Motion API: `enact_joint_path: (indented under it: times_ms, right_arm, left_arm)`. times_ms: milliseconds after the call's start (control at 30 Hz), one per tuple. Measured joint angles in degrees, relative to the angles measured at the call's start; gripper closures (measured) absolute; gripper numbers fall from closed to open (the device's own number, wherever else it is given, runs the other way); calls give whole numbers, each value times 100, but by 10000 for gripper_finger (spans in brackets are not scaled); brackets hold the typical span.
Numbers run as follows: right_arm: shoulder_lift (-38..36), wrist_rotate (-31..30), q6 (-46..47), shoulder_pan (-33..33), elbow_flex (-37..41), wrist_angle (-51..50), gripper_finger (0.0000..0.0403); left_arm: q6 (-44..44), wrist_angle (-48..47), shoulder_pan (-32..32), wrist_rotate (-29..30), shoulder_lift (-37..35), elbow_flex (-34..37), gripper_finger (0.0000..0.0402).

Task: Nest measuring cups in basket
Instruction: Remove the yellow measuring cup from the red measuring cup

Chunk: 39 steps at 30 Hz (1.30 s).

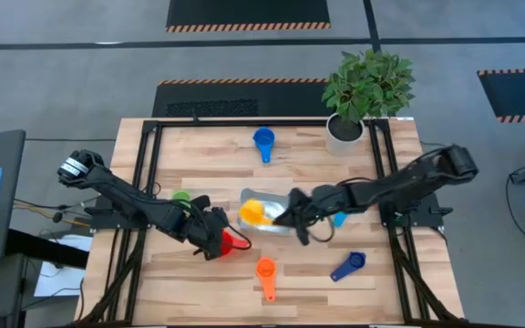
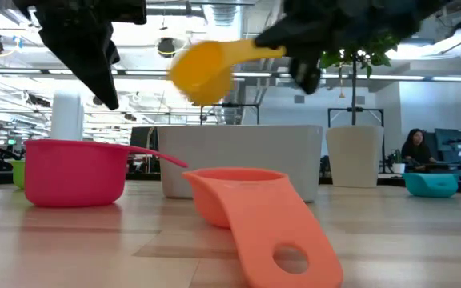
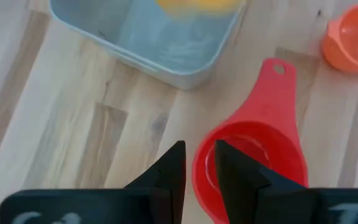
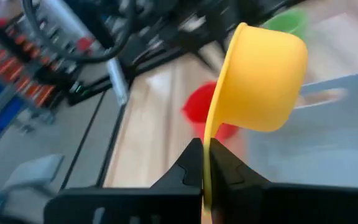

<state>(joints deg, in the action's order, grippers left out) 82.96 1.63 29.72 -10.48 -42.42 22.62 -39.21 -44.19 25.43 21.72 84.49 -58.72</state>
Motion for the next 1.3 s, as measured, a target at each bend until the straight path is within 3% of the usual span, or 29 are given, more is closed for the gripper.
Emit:
enact_joint_path:
  times_ms: [267,500,733,833,1000,1300]
  right_arm:
    - [-1792,-1473,470,-2,1217,-746,386]
    - [-2763,-1842,641,-2,1950,-582,394]
    - [-2768,-2014,778,138,2128,-718,385]
    - [-2734,-2038,780,164,2138,-749,388]
    - [-2748,-2624,835,177,2134,-1293,390]
    - [-2231,-2875,1564,238,2134,-1769,389]
  left_arm:
    - [1,34,-4,207,6,0,327]
    - [108,701,-4,40,9,381,331]
    - [-182,966,0,-279,9,808,360]
    - [-248,1135,-6,-702,36,970,375]
    - [-224,1542,45,-1576,114,1199,396]
    - [-133,1554,470,-2310,59,1026,401]
